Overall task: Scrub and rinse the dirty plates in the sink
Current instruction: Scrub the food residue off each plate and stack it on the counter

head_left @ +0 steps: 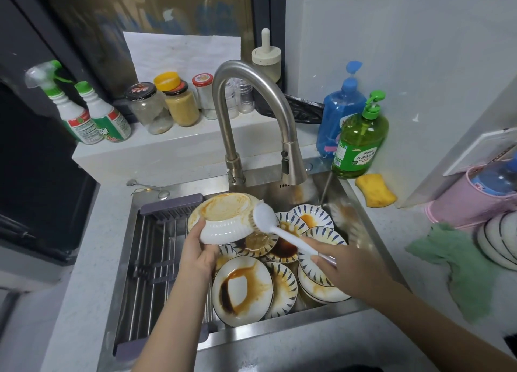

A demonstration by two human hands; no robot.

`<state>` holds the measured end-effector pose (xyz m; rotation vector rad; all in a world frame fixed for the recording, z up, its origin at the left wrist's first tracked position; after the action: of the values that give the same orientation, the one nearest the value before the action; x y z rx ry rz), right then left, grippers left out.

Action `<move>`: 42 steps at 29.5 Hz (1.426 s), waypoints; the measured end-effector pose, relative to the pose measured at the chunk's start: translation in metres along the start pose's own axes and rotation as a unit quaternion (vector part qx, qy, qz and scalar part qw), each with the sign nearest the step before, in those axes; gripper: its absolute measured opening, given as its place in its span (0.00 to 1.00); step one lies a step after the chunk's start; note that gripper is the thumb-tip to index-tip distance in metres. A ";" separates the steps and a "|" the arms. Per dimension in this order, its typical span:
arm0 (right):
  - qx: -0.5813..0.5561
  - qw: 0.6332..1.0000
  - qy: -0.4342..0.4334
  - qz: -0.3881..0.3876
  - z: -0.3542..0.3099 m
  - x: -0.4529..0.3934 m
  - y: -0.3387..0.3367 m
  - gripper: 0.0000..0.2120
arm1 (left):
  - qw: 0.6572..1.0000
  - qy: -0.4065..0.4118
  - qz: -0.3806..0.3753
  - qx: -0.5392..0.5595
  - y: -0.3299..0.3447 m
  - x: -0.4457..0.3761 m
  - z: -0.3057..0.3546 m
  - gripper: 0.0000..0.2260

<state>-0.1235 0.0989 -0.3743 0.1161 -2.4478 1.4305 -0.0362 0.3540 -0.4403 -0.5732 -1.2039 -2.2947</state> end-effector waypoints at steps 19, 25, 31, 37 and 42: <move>0.081 0.996 -0.002 0.024 -0.013 0.007 -0.001 0.22 | 0.993 0.001 -0.054 -0.101 0.006 0.004 -0.011 0.05; 0.096 0.995 -0.025 -0.001 -0.023 0.014 0.010 0.22 | 0.987 0.001 -0.083 -0.135 0.011 0.010 -0.016 0.06; -0.100 0.990 0.096 0.002 0.000 -0.019 0.021 0.16 | 0.991 -0.036 -0.090 -0.093 -0.004 0.012 -0.026 0.14; -0.183 0.970 0.158 -0.025 -0.019 -0.044 0.053 0.17 | 0.992 -0.054 -0.096 -0.060 -0.036 0.029 -0.041 0.35; -0.167 0.966 0.190 -0.047 -0.026 -0.055 0.071 0.20 | 0.986 -0.069 -0.144 -0.053 -0.042 0.042 -0.046 0.46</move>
<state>-0.0809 0.1526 -0.4382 -0.1067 -2.2833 0.8862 -0.1013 0.3268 -0.4674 -0.6423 -1.3090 -2.6099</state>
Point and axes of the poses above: each hand's wrist, its own x-axis away from the middle knuckle, its own y-axis out of the palm, z = x × y, the point moved 7 cm from there along -x, towards the middle knuckle, and after that the axes turned 13 degrees about y, right-handed, at the moved point
